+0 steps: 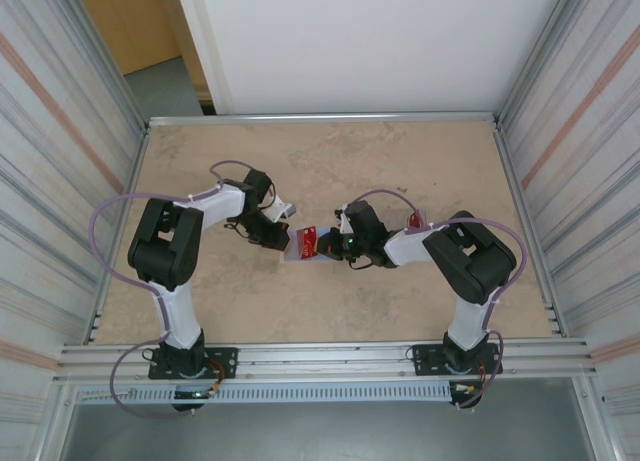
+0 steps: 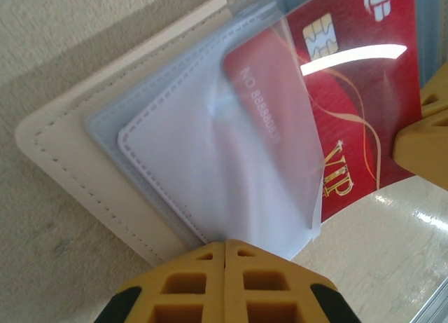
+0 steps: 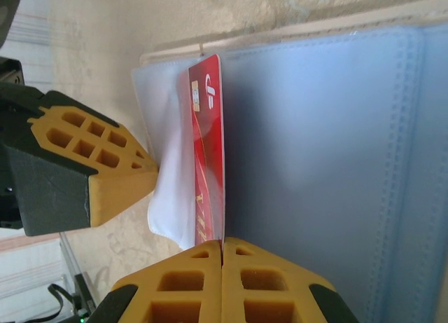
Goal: Put the credit cards into the card holder
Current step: Insert the credit card into the card slot.
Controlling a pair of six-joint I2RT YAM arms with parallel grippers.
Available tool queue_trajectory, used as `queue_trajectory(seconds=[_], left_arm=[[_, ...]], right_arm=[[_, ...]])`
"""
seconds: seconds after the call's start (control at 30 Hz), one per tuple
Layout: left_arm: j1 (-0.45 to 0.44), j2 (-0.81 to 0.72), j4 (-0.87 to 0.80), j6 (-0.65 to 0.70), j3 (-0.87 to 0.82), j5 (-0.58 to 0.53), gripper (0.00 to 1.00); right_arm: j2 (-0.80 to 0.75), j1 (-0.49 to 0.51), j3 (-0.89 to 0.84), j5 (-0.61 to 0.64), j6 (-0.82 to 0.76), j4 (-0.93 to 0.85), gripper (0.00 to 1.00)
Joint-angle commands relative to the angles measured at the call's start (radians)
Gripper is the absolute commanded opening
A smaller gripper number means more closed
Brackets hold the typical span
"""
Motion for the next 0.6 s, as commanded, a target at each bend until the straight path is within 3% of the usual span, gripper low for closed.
queue_trajectory(seconds=[0.0, 0.43, 0.57], left_arm=[[0.002, 0.017, -0.02, 0.022, 0.008, -0.03, 0.0], [0.003, 0.012, -0.027, 0.023, 0.016, -0.039, 0.0], [0.007, 0.0, -0.027, 0.027, 0.018, -0.049, 0.0]], right_arm=[[0.012, -0.007, -0.019, 0.064, 0.023, -0.007, 0.0], [0.065, 0.03, 0.047, -0.013, 0.0, -0.079, 0.01], [0.057, 0.033, 0.063, -0.007, -0.009, -0.127, 0.11]])
